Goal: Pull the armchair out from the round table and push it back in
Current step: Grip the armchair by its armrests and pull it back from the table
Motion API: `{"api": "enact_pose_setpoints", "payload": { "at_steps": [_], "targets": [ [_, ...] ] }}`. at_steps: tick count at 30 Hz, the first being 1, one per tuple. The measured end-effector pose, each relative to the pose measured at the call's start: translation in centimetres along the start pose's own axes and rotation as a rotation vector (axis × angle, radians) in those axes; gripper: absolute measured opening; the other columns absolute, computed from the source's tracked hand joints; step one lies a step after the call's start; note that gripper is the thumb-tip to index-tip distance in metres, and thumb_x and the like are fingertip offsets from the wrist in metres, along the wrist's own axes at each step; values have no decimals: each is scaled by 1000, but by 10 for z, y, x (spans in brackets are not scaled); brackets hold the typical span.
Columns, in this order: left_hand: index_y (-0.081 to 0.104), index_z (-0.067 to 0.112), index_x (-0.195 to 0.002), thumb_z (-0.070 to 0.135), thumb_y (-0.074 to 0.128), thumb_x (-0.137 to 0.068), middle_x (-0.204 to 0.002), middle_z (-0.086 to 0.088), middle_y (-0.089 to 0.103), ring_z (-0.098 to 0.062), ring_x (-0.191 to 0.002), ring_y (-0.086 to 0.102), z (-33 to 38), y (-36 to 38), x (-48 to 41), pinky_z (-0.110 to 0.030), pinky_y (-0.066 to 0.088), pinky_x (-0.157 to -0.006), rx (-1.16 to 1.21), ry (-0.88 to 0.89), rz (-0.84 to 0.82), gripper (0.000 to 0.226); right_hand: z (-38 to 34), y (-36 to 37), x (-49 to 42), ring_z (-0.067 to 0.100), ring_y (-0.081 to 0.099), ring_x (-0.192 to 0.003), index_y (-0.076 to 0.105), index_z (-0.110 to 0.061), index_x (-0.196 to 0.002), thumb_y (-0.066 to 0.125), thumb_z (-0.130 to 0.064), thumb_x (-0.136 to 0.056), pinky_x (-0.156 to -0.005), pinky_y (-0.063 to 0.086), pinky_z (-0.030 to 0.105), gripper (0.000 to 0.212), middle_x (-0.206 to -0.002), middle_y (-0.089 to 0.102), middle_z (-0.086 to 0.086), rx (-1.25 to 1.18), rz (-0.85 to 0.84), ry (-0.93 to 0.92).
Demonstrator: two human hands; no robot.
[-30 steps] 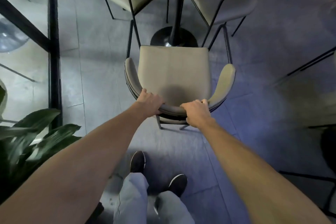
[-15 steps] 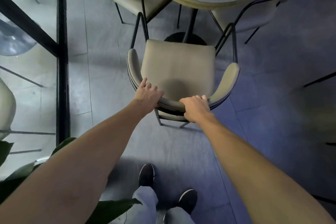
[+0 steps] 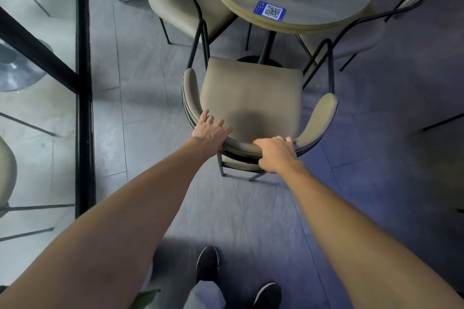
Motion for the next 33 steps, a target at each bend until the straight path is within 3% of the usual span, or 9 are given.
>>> {"api": "enact_pose_setpoints", "payload": {
  "at_steps": [4, 8, 33],
  "targets": [
    [49, 21, -131, 42, 59, -93, -127, -9, 54, -37, -121, 48, -1, -3, -5, -50, 14, -118, 4, 13, 15, 45, 2, -3, -6, 28, 56, -107, 65, -30, -105, 58, -16, -76, -92, 37, 41, 34, -101, 69, 2, -3, 0, 18],
    [50, 19, -128, 40, 57, -94, -122, -10, 55, -36, -114, 50, 1, -3, -3, -45, 27, -106, 11, 4, 26, 41, 2, -3, -5, 28, 58, -108, 68, -32, -106, 58, -16, -78, -91, 36, 40, 33, -102, 69, 0, -4, 10, 35],
    [52, 23, -123, 43, 62, -86, -120, -8, 55, -33, -113, 51, 3, 6, -4, -46, 29, -104, 66, 30, 13, 43, 6, -2, 5, 27, 56, -109, 65, -31, -114, 54, -6, -79, -94, 36, 38, 44, -105, 69, 1, -38, -6, -17]
  ]
}}
Point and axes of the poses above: each hand's wrist, its own x-axis away from the middle knuckle, its own y-axis out of the palm, z = x × y, the point moved 10 cm from there along -x, towards the middle knuckle
